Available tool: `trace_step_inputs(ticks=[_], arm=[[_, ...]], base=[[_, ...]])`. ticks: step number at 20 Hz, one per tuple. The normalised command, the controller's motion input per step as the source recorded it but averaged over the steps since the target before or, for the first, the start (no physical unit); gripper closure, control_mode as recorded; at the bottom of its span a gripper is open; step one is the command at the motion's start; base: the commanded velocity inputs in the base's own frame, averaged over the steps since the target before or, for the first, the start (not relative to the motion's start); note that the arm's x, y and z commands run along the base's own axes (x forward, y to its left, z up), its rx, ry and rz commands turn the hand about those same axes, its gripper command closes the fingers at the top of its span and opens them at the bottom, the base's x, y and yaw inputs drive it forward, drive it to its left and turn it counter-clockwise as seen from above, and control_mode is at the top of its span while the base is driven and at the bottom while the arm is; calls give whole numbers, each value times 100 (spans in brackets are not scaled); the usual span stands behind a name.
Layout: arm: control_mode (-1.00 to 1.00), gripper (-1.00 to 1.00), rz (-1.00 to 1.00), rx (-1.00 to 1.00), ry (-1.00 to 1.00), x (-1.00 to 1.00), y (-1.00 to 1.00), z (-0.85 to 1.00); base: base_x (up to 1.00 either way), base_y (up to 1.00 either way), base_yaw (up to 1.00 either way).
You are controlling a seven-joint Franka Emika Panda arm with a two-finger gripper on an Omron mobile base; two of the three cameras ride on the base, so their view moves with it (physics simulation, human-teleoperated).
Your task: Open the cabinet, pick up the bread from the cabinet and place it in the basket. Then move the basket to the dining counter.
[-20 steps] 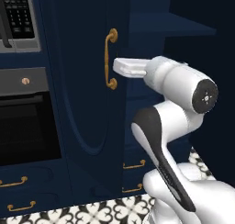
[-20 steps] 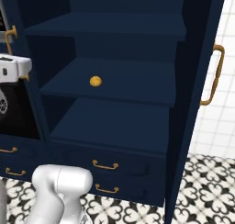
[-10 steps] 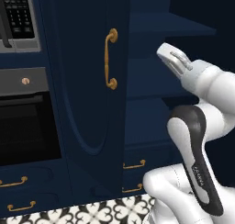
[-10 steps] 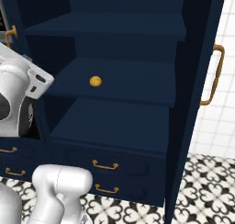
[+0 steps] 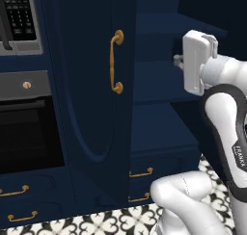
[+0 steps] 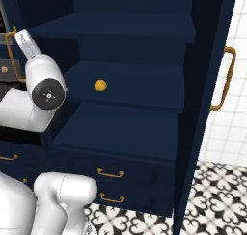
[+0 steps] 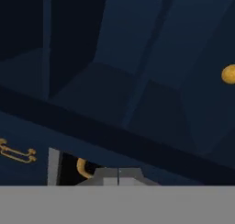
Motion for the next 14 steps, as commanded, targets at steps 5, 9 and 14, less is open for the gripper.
trace_step_inputs(ticks=[5, 9, 14], arm=[[-100, 100, 25, 35, 17, 39, -2, -1], [-100, 100, 23, 34, 5, 26, 16, -31], [-100, 100, 20, 21, 7, 42, 30, -42]], base=[[0, 0, 0], [0, 0, 0], [0, 0, 0]])
